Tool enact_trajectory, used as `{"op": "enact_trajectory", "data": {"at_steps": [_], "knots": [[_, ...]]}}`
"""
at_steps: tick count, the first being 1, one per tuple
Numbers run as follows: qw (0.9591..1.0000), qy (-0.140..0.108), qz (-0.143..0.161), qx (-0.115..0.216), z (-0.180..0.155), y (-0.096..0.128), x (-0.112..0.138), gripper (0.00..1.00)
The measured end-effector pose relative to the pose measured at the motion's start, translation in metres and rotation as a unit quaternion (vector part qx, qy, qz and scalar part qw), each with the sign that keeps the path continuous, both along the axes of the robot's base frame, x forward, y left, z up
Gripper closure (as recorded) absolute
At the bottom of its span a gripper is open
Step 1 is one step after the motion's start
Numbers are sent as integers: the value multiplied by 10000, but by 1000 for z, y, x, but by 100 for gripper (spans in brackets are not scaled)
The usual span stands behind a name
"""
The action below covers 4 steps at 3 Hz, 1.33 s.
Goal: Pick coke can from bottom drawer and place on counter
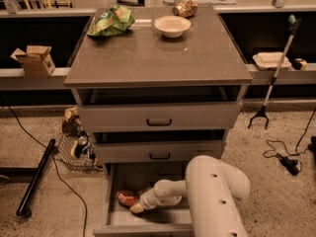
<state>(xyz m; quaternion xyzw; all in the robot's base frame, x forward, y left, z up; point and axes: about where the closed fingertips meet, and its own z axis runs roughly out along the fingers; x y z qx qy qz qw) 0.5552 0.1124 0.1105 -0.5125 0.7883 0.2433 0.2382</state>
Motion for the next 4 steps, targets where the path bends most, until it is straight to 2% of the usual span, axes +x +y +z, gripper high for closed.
{"op": "enact_trajectory", "data": {"at_steps": [1,2,3,4], "knots": [[10000,0,6,-11,0,0,0,100],[9999,-87,50,92,13,-6,-2,100],[9988,-303,276,271,50,-23,-10,100],[9959,-420,636,492,103,-54,-20,100]]}}
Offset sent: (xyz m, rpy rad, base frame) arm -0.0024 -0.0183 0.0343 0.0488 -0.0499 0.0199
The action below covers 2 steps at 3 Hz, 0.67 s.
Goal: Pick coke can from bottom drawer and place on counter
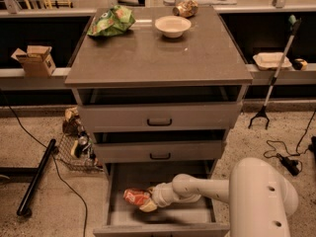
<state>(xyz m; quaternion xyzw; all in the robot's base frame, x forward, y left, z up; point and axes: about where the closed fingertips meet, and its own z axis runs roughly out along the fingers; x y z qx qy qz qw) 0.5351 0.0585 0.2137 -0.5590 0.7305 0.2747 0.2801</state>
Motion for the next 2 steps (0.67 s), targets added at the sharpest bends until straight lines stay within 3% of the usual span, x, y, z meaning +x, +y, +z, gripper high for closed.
{"op": "enact_trajectory", "data": {"at_steps": [2], "knots": [[10000,-2,29,91,4,1,-2,100]]}}
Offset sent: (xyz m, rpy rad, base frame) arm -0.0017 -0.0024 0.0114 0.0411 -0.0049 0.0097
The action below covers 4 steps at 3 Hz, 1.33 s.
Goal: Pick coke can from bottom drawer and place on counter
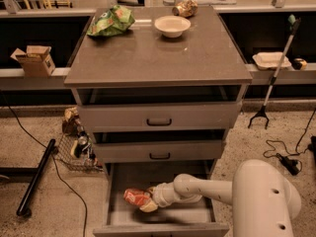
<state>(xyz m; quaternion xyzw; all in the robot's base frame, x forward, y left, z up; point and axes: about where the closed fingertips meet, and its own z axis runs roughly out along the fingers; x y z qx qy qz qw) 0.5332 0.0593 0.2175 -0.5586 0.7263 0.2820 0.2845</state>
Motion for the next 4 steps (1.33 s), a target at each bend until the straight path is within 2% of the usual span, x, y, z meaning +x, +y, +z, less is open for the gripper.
{"op": "enact_trajectory", "data": {"at_steps": [1,2,3,4], "knots": [[9995,-39,272,174,35,-1,-10,100],[9978,-112,616,237,102,-10,-25,100],[9963,-132,828,185,169,-19,-41,100],[9955,-247,904,-108,232,-28,-36,100]]}}
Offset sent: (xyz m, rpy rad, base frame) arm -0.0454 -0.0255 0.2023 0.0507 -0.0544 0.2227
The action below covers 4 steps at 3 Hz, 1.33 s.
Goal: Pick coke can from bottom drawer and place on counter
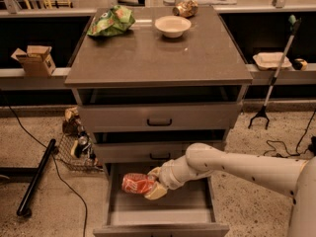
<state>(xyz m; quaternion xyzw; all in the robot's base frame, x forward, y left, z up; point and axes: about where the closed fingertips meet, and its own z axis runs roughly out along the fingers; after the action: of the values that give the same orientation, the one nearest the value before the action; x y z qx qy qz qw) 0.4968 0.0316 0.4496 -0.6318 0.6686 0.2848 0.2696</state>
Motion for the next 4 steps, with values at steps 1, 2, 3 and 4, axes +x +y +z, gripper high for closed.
{"op": "enact_trajectory", "data": {"at_steps": [1,2,3,4], "knots": [[10000,0,0,0,0,0,0,100],[9996,41,272,-37,33,-1,-3,100],[9978,61,550,-353,88,0,-8,100],[9944,52,822,-664,150,1,-10,100]]}}
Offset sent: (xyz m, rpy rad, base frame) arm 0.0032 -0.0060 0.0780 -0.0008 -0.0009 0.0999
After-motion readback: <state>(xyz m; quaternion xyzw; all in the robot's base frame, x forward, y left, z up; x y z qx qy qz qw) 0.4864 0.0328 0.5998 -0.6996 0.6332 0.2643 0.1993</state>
